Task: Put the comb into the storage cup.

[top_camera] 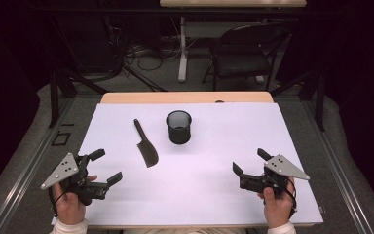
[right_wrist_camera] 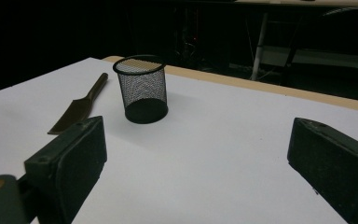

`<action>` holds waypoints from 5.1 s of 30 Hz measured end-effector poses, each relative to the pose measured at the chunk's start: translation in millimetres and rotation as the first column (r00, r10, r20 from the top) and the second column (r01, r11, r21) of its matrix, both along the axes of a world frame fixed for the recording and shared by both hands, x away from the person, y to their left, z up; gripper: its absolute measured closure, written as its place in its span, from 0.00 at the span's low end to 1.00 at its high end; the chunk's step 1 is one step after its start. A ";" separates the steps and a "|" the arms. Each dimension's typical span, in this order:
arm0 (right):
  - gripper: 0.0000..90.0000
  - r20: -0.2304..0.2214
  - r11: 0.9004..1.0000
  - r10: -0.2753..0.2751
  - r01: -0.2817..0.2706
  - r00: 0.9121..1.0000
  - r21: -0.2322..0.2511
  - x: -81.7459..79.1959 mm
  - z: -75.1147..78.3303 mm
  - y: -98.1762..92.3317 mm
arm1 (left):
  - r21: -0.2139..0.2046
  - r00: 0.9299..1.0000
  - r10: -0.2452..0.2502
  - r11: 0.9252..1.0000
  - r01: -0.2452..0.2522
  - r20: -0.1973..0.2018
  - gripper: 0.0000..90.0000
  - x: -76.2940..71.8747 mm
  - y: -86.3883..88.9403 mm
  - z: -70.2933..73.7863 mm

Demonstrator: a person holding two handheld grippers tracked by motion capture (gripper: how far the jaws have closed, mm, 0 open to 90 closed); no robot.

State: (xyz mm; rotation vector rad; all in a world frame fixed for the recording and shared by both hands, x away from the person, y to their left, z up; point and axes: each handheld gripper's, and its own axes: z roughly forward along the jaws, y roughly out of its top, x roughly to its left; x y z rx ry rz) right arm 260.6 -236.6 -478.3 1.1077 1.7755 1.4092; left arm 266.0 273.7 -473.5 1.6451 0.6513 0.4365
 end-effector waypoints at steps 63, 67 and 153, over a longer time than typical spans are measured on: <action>0.14 -0.093 0.999 -0.039 0.037 0.995 -0.021 12.7 -21.2 2.5 | 0.225 0.935 0.268 0.950 -0.216 -0.232 0.26 105.3 -23.6 59.6; 0.15 -0.098 0.999 -0.044 0.043 0.994 -0.015 13.2 -22.8 1.5 | 0.240 0.921 0.286 0.944 -0.224 -0.265 0.32 114.5 -22.4 61.5; 0.16 -0.144 0.999 -0.012 0.004 0.989 -0.052 17.6 -32.5 5.1 | 0.443 0.765 0.524 0.825 -0.349 -0.374 1.00 235.9 -75.0 -32.3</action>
